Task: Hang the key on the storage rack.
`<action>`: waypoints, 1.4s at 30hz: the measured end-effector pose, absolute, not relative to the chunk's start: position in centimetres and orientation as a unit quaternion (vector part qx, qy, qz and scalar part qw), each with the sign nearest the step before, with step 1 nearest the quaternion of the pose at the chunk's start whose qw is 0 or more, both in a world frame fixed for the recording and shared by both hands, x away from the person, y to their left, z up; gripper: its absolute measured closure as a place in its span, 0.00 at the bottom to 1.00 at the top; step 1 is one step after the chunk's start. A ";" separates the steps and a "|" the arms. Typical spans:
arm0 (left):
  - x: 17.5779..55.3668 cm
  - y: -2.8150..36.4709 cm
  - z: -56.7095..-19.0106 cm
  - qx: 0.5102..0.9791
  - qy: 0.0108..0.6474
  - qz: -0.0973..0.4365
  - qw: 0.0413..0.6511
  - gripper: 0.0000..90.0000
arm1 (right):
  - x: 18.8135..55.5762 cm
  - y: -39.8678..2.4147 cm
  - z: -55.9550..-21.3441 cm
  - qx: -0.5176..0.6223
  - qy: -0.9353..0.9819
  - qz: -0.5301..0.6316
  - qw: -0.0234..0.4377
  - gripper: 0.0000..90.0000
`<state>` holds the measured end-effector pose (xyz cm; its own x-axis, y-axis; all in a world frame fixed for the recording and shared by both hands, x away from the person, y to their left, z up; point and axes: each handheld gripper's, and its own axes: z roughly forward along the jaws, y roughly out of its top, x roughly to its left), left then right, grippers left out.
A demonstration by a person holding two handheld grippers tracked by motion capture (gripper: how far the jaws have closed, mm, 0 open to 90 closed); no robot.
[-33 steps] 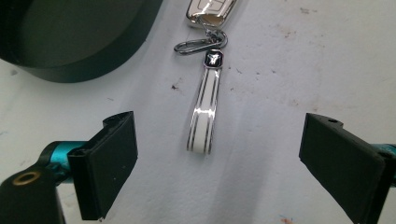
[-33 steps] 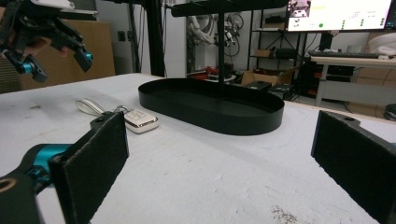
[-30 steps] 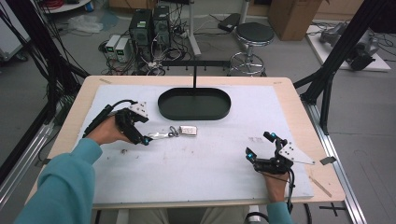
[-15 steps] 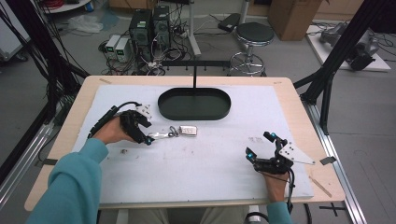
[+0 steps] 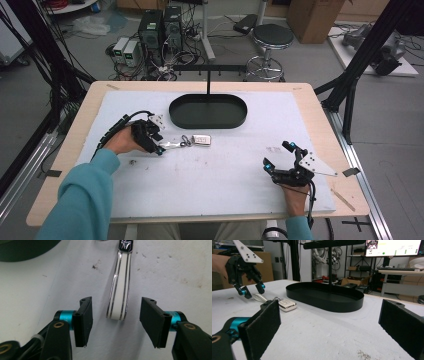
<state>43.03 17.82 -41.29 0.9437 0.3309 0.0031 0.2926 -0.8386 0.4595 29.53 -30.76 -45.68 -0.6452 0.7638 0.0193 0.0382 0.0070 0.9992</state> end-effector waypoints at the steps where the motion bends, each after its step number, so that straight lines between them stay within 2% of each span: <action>1: 43.0 17.8 -41.3 0.958 0.163 0.041 0.233 0.49 | 29.5 -30.8 -45.7 0.309 0.649 0.633 0.286 0.04; 10: 43.2 17.7 -41.2 0.960 0.162 0.033 0.227 0.60 | 29.5 -30.8 -45.7 0.311 0.648 0.634 0.285 0.04; 21: 43.1 17.3 -41.6 0.963 0.155 0.031 0.218 0.79 | 29.5 -30.8 -45.7 0.311 0.648 0.634 0.284 0.04; 37: 42.8 17.2 -41.2 0.966 0.137 0.035 0.218 0.82 | 29.5 -30.8 -45.7 0.311 0.648 0.635 0.284 0.04; 42: 42.6 17.5 -40.5 0.959 0.140 0.040 0.243 0.82 | 29.5 -30.8 -45.7 0.313 0.647 0.635 0.284 0.04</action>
<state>42.59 17.52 -40.52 0.9576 0.2881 0.0084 0.2492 -0.8423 0.4780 29.53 -30.79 -45.68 -0.6433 0.7650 0.0303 0.0451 -0.0017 0.9990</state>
